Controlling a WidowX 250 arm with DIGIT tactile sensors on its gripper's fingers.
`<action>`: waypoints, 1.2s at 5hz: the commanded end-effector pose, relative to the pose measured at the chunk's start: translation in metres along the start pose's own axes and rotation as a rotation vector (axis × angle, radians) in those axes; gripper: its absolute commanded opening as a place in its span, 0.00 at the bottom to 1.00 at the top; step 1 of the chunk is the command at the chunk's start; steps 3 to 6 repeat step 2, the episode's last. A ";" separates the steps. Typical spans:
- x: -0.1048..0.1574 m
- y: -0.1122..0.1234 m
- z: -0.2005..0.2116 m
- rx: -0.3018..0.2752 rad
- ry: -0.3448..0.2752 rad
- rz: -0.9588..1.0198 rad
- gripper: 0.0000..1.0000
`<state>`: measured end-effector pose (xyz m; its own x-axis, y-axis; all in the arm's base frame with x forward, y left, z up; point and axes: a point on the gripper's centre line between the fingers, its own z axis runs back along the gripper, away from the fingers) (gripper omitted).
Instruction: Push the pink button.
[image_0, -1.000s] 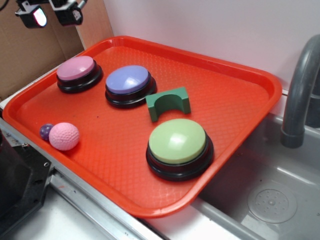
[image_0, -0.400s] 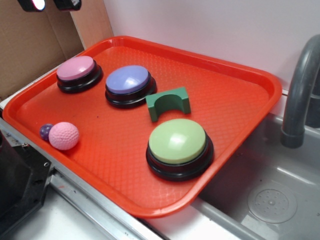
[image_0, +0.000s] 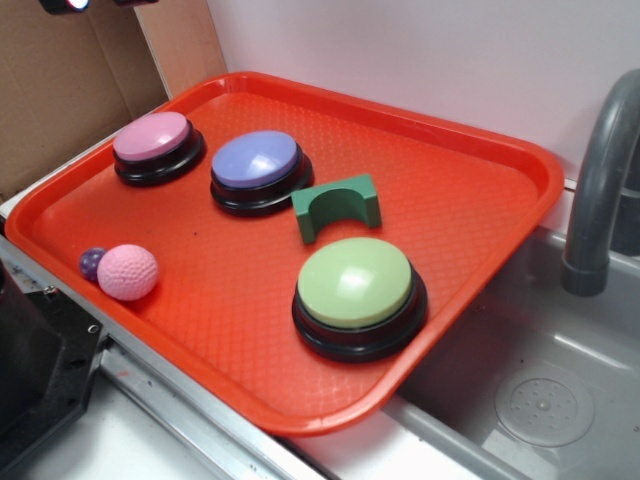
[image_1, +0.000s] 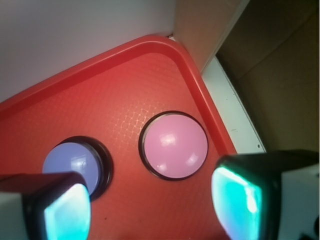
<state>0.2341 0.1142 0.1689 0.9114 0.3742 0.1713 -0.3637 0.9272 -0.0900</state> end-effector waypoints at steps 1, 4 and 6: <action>0.009 -0.004 0.029 0.016 -0.084 -0.026 1.00; 0.006 -0.006 0.029 0.032 -0.079 -0.043 1.00; 0.006 -0.006 0.029 0.032 -0.079 -0.043 1.00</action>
